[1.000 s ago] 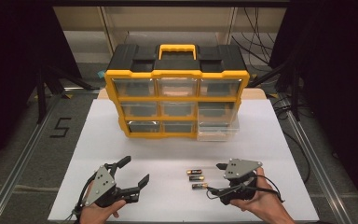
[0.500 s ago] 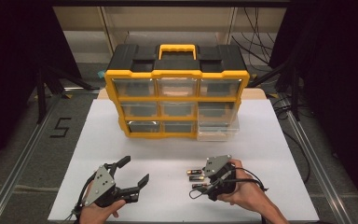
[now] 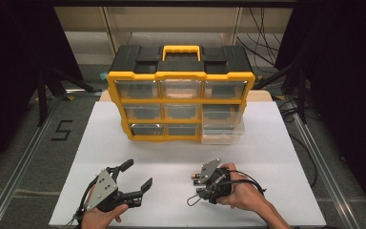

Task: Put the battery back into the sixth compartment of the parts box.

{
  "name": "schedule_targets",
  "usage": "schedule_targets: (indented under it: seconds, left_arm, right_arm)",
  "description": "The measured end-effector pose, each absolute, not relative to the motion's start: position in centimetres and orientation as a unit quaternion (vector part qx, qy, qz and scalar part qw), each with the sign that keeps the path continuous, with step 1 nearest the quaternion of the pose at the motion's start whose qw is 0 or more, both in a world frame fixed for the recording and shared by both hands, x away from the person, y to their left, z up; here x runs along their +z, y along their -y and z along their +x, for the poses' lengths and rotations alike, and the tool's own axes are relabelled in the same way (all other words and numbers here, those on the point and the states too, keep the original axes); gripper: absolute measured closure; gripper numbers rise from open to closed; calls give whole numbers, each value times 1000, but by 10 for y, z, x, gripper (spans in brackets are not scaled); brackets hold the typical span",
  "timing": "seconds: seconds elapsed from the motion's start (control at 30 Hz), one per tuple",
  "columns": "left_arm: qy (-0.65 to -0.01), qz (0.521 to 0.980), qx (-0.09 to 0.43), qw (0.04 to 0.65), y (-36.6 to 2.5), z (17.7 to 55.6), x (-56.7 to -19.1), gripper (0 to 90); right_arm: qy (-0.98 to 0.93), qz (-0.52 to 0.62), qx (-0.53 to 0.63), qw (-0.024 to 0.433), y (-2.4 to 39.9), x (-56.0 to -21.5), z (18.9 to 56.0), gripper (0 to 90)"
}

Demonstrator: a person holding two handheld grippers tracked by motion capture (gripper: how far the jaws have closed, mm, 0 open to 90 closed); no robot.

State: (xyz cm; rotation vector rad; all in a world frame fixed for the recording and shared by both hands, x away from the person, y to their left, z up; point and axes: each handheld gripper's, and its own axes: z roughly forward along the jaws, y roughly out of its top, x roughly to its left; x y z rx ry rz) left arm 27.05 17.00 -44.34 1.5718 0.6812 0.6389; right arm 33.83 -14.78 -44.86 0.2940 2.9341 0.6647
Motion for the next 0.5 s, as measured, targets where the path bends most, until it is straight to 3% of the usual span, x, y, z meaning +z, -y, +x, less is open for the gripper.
schedule_targets:
  seconds: [0.5]
  left_arm:
    - [-295,681,276,610,-170,270,-443,163]
  right_arm:
    - [-978,97,184,32,143,-460,349,735]
